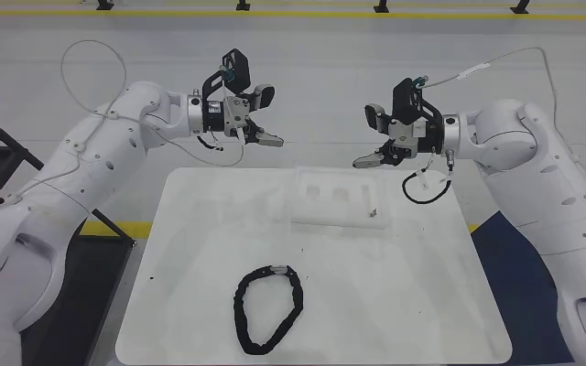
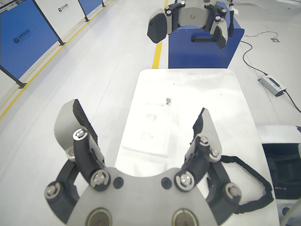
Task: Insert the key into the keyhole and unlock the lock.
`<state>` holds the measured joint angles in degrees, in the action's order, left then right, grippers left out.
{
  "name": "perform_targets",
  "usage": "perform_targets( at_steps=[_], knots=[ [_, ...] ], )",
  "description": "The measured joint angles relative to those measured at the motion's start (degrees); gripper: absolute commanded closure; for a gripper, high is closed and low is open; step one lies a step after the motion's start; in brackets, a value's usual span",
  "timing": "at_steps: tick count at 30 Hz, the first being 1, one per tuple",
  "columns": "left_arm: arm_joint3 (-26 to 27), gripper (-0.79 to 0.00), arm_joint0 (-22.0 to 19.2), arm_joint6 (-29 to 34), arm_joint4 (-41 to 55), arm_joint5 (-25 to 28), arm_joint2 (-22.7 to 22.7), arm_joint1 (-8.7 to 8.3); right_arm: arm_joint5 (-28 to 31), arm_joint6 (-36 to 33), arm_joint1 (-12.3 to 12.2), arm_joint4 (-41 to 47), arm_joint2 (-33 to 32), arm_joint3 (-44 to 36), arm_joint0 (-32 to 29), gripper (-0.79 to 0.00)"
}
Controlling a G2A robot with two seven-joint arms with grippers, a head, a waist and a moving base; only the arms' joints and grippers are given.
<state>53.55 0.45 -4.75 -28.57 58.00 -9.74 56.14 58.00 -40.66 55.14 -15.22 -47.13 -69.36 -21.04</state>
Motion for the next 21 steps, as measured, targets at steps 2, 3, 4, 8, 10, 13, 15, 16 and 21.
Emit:
perform_targets(
  at_steps=[2,3,4,8,10,13,15,16,21],
  knots=[
    [0.0,-0.784,0.0,0.0,0.0,0.0,0.0,0.00,0.0,0.0,0.0,0.0,0.0,0.0,0.0,-0.784],
    [0.0,-0.784,0.0,0.0,0.0,0.0,0.0,0.00,0.0,0.0,0.0,0.0,0.0,0.0,0.0,-0.785],
    [0.0,-0.785,0.0,0.0,0.0,0.0,0.0,0.00,0.0,0.0,0.0,0.0,0.0,0.0,0.0,-0.785],
    [0.0,-0.785,0.0,0.0,0.0,0.0,0.0,0.00,0.0,0.0,0.0,0.0,0.0,0.0,0.0,-0.785],
    [0.0,-0.785,0.0,0.0,0.0,0.0,0.0,0.00,0.0,0.0,0.0,0.0,0.0,0.0,0.0,-0.784],
    [0.0,-0.785,0.0,0.0,0.0,0.0,0.0,0.00,0.0,0.0,0.0,0.0,0.0,0.0,0.0,-0.785],
    [0.0,-0.785,0.0,0.0,0.0,0.0,0.0,0.00,0.0,0.0,0.0,0.0,0.0,0.0,0.0,-0.785],
    [0.0,-0.785,0.0,0.0,0.0,0.0,0.0,0.00,-0.4,0.3,0.0,-0.1,0.0,-0.2,-0.3,-0.785],
    [0.0,-0.785,0.0,0.0,0.0,0.0,0.0,0.00,-3.1,1.3,-0.5,-1.5,-0.9,0.4,-2.5,-0.785]
  ],
)
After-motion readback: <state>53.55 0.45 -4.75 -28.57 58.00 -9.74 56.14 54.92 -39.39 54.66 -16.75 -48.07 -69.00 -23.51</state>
